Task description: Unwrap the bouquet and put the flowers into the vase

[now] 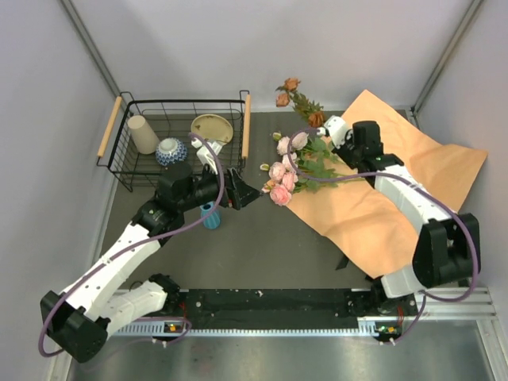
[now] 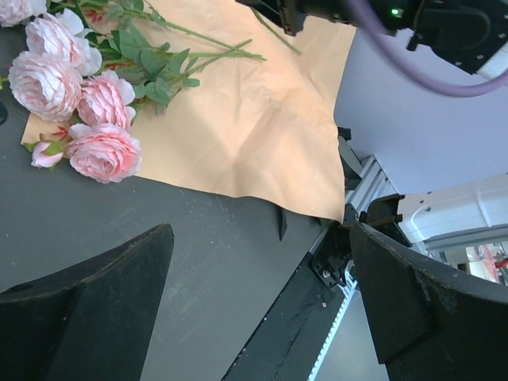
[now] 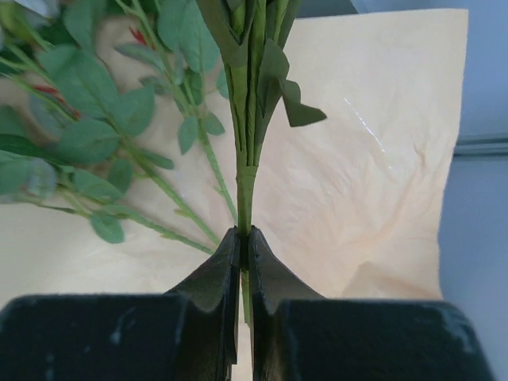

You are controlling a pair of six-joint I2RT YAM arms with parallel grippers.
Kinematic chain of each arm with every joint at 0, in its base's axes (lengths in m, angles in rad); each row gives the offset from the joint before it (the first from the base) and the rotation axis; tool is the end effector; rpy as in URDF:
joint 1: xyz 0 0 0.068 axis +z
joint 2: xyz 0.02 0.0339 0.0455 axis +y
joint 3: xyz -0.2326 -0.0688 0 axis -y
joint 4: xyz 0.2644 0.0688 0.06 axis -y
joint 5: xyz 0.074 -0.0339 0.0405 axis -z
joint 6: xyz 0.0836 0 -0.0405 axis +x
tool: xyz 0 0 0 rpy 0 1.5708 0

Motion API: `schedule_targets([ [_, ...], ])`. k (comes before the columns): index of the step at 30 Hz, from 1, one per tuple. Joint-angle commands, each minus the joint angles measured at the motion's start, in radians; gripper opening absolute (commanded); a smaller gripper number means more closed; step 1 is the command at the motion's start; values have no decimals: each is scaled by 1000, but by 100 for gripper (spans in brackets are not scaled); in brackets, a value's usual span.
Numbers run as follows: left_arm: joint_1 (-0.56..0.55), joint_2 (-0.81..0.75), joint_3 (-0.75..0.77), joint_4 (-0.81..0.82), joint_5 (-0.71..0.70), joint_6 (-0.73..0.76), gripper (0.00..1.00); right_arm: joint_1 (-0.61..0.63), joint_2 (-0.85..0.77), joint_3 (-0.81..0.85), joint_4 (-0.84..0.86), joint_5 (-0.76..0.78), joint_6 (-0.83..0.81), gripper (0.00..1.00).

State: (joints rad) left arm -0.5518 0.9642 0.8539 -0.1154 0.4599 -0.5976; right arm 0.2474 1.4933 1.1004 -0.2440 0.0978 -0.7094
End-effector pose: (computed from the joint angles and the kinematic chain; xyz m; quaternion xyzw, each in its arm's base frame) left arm 0.2377 -0.1899 0.3018 0.1245 0.7647 -0.4794 0.4122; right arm 0.3856 0.0890 0.2061 -0.3911 0.8019 -0.1454 0.4277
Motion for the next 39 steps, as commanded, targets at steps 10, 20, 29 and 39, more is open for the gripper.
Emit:
schedule_targets([
  [10,78,-18,49,232,178,-117,99,262,-436,-69,145,-478,799,0],
  [20,79,8,160,289,276,-116,93,498,-430,-125,380,-541,999,0],
  [29,79,21,183,280,289,-110,81,563,-372,-117,446,-586,1007,0],
  [39,82,34,201,264,296,-97,43,581,-355,-108,462,-618,989,0],
])
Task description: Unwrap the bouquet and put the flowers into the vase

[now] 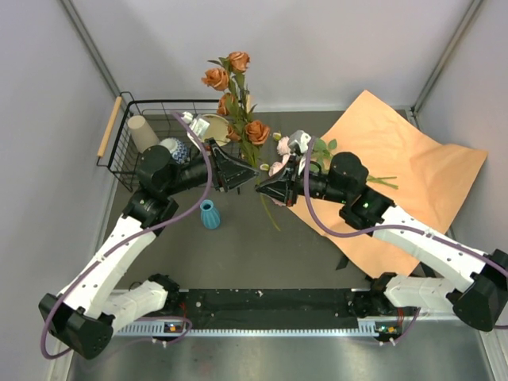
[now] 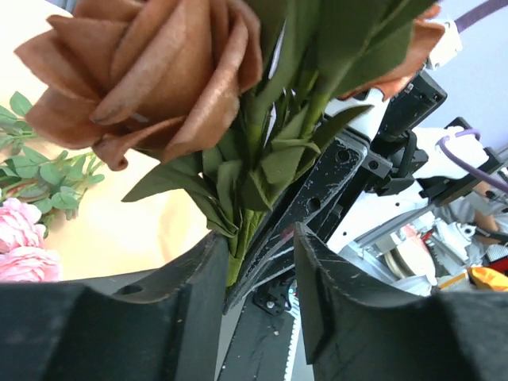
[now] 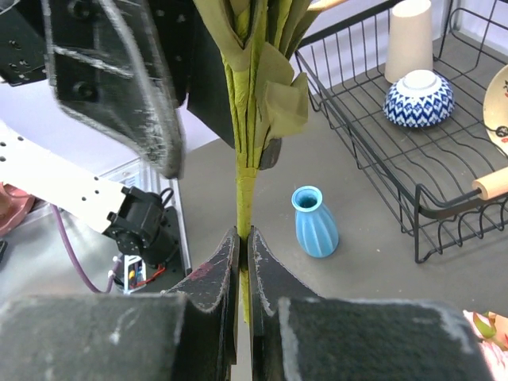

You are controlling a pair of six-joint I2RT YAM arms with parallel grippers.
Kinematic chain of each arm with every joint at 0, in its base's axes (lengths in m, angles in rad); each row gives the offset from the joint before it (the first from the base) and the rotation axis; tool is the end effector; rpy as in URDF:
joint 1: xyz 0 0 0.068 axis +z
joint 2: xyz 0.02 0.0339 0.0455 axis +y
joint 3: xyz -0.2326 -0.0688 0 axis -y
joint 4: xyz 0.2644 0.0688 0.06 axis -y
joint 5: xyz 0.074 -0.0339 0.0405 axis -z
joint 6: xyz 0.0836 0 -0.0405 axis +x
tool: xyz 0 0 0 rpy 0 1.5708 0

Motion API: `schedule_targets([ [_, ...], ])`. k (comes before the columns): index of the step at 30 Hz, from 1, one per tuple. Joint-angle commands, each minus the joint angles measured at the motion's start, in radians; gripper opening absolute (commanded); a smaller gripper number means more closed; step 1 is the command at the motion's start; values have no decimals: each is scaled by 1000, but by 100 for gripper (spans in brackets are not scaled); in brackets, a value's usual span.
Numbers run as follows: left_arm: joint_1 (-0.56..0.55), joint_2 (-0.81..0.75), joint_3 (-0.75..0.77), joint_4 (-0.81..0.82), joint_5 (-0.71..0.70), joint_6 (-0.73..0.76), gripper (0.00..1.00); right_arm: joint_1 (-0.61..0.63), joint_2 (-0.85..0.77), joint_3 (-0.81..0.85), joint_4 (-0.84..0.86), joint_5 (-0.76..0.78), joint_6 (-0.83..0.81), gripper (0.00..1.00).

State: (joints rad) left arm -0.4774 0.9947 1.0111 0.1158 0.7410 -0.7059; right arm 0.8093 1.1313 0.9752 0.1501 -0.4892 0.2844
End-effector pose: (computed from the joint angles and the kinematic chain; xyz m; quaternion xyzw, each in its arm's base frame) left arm 0.2327 -0.1839 0.3908 0.2006 0.6412 -0.5891 0.4490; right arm 0.2057 0.2727 0.3413 -0.3434 0.6203 0.5024 0.4949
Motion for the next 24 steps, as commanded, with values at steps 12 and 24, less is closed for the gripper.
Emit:
schedule_targets([
  [12,14,-24,113,-108,-71,186,0,47,28,20,86,18,-8,25],
  [24,16,-267,81,-263,-656,609,0,47,-39,-30,16,357,-31,99],
])
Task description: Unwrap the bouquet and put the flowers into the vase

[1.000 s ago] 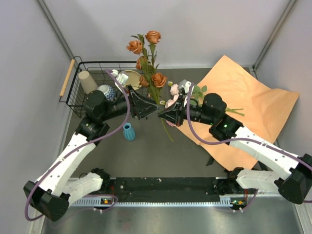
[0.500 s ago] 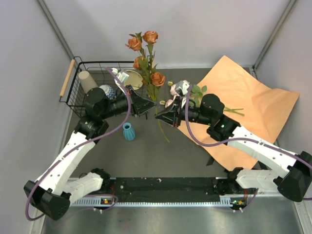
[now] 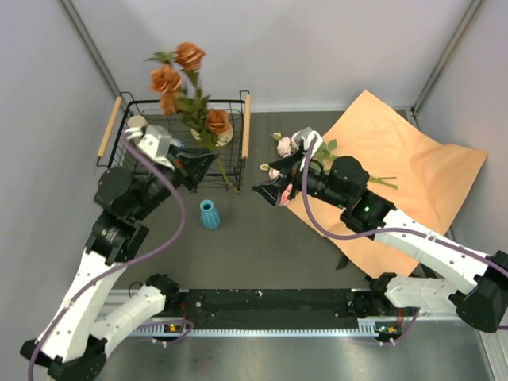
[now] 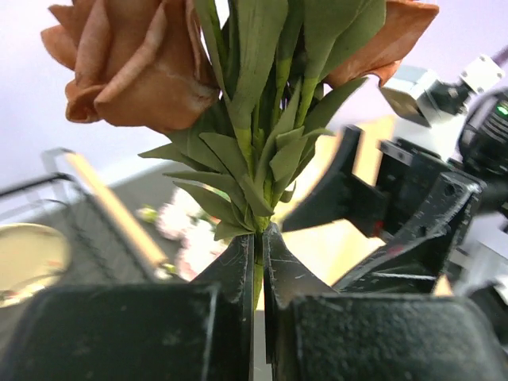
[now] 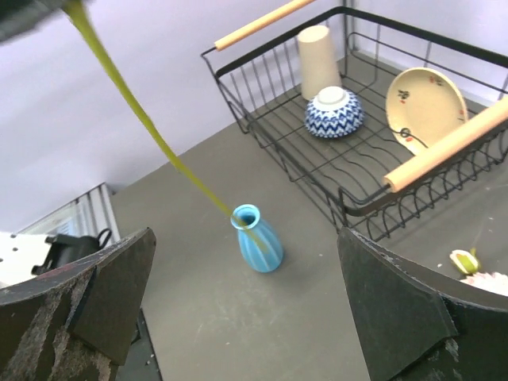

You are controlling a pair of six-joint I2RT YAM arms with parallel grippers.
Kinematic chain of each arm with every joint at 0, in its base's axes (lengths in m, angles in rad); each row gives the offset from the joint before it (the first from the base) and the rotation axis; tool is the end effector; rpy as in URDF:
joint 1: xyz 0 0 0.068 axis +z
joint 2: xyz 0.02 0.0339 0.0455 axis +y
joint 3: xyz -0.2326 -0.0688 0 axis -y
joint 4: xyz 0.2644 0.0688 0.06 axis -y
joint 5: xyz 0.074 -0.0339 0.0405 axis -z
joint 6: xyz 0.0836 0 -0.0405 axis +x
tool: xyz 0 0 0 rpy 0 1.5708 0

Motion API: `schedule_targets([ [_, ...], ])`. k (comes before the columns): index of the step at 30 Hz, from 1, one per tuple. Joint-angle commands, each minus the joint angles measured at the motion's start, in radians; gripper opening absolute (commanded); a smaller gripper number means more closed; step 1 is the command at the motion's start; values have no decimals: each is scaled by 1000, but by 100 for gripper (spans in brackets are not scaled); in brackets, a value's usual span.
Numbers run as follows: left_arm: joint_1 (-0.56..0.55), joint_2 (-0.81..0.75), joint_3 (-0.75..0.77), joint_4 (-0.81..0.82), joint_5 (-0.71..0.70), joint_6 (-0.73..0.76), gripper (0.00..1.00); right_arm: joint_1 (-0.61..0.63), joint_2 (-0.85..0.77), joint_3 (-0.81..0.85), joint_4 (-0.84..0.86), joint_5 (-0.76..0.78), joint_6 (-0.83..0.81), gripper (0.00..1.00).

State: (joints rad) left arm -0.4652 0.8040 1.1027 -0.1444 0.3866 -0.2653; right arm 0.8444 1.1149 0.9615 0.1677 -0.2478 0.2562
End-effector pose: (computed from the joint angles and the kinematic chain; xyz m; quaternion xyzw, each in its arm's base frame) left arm 0.2033 -0.1373 0.4394 0.2089 0.6206 -0.3829 0.6516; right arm 0.2125 0.2701 0.3435 -0.2862 0.6412 0.4435 0.5570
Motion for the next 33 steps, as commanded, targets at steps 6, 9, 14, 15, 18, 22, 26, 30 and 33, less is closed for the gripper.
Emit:
schedule_targets([
  [6,2,-126,-66,-4,-495,238,0,12,0,-33,0,108,25,99],
  [9,2,-121,-89,-1,-543,241,0,12,3,-33,-11,116,25,99],
  [14,3,-101,-95,-24,-566,222,0,12,-3,-35,-25,131,11,99],
  [15,2,-98,-98,-29,-568,215,0,12,-6,-37,-30,137,9,99],
  [18,2,-101,-116,-38,-566,198,0,12,-7,-40,-39,148,2,99],
  [22,3,-104,-133,-46,-545,176,0,12,-4,-46,-36,148,2,99],
  [26,2,-109,-130,-69,-540,167,0,10,6,-47,-36,145,3,99],
  [30,3,-120,-121,-87,-540,161,0,12,8,-50,-34,147,5,99],
  [33,3,-118,-115,-106,-517,138,0,10,10,-52,-33,147,5,99],
])
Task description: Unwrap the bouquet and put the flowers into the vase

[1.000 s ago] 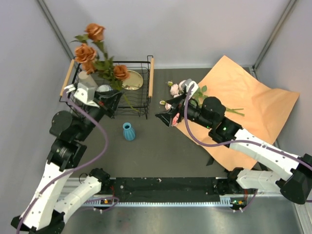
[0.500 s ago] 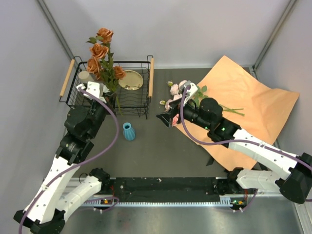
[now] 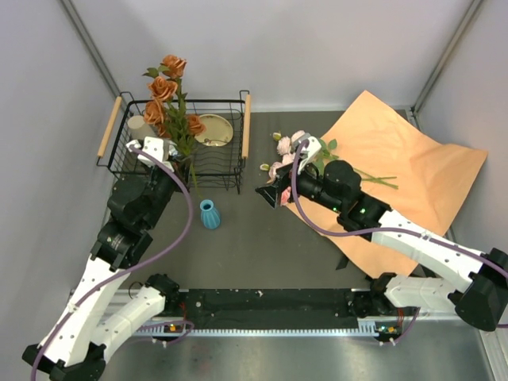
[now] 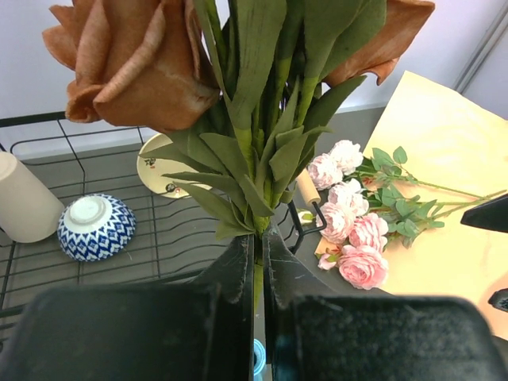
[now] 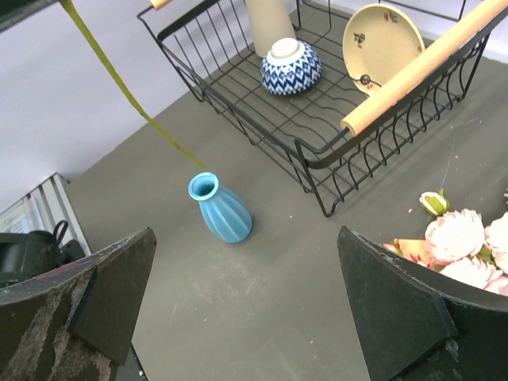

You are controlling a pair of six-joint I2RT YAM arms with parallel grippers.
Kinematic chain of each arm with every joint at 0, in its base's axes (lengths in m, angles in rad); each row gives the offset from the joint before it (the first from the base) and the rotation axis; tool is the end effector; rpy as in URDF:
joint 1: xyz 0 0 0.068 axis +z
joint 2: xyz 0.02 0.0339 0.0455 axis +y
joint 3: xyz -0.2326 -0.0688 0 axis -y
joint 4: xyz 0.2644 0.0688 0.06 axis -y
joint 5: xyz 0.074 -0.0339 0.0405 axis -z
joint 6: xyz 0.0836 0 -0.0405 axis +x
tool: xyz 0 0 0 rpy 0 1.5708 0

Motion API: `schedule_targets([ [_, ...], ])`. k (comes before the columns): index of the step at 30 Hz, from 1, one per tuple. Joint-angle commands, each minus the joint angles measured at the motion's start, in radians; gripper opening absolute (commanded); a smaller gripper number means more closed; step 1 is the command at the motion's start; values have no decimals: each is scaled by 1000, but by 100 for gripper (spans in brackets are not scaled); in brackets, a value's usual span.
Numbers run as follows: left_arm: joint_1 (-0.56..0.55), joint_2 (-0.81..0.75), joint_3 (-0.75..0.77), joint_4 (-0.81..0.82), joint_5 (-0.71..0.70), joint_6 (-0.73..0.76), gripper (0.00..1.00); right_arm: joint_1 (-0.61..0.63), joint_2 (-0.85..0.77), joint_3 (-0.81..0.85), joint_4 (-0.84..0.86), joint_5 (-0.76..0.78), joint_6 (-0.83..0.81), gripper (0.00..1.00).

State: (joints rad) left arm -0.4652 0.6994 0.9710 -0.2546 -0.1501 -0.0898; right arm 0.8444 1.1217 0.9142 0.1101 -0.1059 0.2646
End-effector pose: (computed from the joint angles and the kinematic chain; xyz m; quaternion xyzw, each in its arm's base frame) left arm 0.2177 -0.0953 0.3946 0.0779 0.6968 -0.1442 0.6983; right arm 0.2235 0.2649 0.3120 -0.2455 0.6986 0.3866 0.5497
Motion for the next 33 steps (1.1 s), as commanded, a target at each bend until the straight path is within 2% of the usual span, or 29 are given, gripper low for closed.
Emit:
schedule_targets([
  [1,2,-11,18,0,32,-44,0,12,4,-6,25,5,-2,99],
  [18,3,2,-34,23,49,-54,0,12,3,-18,26,-2,5,99],
  [33,2,21,-167,104,30,-79,0,10,12,-31,31,-11,13,99],
])
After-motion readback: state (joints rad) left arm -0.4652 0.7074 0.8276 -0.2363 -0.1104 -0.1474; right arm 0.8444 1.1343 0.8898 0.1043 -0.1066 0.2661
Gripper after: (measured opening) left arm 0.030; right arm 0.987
